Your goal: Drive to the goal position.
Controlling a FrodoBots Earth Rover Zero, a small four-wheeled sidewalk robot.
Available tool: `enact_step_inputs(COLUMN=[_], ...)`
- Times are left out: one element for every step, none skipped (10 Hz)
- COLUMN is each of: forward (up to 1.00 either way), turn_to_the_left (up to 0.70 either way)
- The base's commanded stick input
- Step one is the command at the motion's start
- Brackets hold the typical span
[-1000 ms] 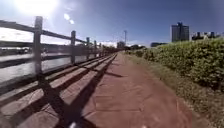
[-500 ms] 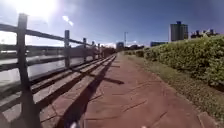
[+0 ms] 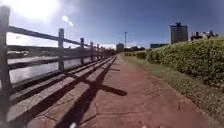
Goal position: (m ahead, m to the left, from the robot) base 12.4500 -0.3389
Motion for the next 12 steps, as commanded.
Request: enact_step_inputs(forward=[0.85,0.85,0.85,0.85,0.85,0.85,0.85,0.85,0.85,0.85,0.85,0.85], turn_to_the_left=[0.0,0.0,0.0,-0.24,-0.34,-0.34,-0.17,0.0,0.0,0.0,0.0,0.0])
